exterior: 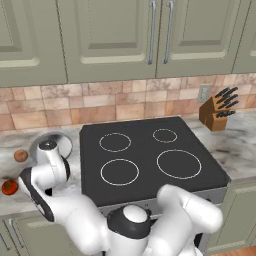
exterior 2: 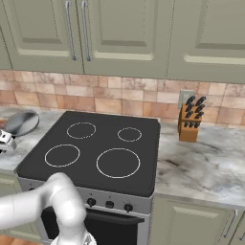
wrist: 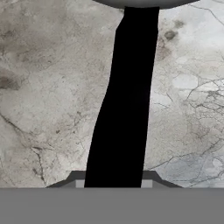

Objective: Place the pan on the rear right burner on the stove. Then place the tomato and the onion in the pan and turn on the rear right burner.

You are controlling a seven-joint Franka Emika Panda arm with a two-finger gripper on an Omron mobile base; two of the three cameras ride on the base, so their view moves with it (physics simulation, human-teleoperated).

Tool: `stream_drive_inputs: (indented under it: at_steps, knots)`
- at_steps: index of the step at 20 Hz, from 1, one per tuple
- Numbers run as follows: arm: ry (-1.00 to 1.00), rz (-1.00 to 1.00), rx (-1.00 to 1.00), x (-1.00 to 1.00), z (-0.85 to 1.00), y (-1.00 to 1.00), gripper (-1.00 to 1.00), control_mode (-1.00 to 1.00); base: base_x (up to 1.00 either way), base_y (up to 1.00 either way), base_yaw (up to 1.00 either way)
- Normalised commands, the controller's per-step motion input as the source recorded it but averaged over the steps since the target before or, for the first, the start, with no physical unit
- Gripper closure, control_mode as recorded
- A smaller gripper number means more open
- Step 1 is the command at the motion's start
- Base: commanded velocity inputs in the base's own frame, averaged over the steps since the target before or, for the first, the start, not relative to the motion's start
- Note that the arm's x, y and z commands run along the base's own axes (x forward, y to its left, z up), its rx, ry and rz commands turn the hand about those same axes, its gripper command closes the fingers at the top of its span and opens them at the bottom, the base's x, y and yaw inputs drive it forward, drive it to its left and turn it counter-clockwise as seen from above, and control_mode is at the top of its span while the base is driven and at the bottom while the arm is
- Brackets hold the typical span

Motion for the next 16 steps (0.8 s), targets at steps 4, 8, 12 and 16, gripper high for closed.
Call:
stream_drive_inputs:
  at_steps: [4,8,12,16]
  knots:
    - [-0.07,-0.01,0.0,-0.27,0.32,-0.13,1.0,-1.0,0.0,0.0,0.0]
    - [-0.05,0.0,0.01,-0.33,0.37,-0.27,1.0,-1.0,0.0,0.0,0.0]
    - [-0.03,-0.03,0.02,-0.27,0.22,-0.41,1.0,-1.0,0.0,0.0,0.0]
    - [-0.02,-0.06,0.03,-0.19,0.15,-0.49,1.0,-1.0,0.0,0.0,0.0]
